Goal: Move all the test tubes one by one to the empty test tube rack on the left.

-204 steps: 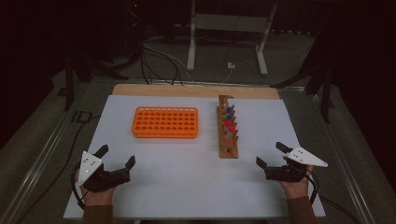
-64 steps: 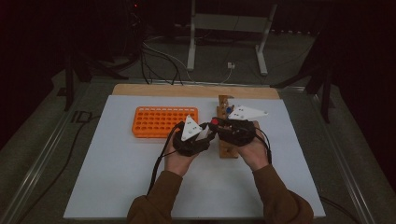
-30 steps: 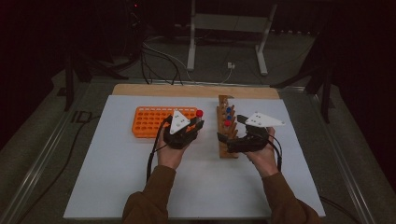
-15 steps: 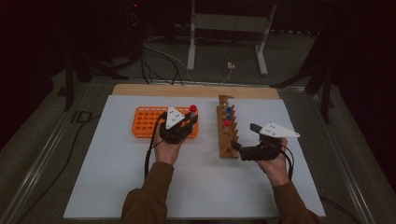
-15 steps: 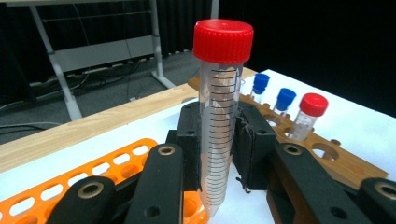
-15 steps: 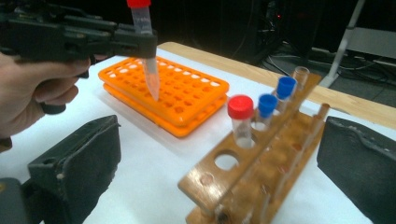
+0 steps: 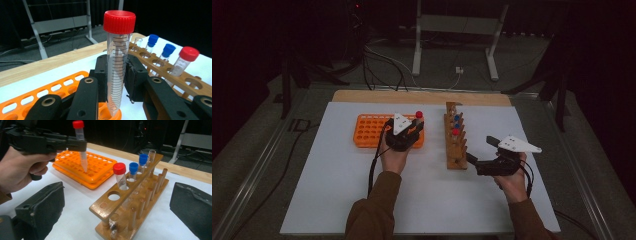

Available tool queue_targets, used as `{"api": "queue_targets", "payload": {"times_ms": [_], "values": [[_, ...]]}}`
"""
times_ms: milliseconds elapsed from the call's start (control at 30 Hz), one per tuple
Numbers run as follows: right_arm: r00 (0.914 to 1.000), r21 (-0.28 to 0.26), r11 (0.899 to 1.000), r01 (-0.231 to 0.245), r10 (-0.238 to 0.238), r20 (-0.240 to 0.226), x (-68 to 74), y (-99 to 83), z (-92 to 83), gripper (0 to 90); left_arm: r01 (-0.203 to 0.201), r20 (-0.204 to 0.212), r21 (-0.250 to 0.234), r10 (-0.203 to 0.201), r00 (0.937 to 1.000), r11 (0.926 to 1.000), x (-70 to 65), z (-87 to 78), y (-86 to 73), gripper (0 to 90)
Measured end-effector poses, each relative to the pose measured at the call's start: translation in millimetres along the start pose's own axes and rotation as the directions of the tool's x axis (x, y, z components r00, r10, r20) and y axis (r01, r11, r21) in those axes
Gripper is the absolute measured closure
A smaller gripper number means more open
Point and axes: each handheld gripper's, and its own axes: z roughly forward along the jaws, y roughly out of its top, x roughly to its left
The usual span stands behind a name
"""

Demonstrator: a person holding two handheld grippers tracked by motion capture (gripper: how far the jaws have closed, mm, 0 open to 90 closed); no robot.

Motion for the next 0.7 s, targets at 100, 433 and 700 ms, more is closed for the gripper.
{"api": "queue_targets", "payload": {"times_ms": [100,433,700], "values": [[1.0000,0.000,1.000,0.002,-0.002,0.000,0.9,-0.2,-0.3,0.1,0.005,-0.009,0.013,-0.004,0.9999,0.9999,1.3,4.2,-2.7,74.1],[1.0000,-0.007,1.000,-0.009,0.009,0.002,-1.9,-1.8,-3.4,0.1,0.003,-0.038,0.045,-0.001,0.9993,0.9990,1.7,17.1,-11.6,74.1],[1.0000,-0.005,1.000,-0.002,0.002,-0.003,-1.1,-1.9,-3.3,0.1,-0.003,-0.034,0.090,0.006,0.9994,0.9959,1.3,22.7,-23.2,74.1]]}}
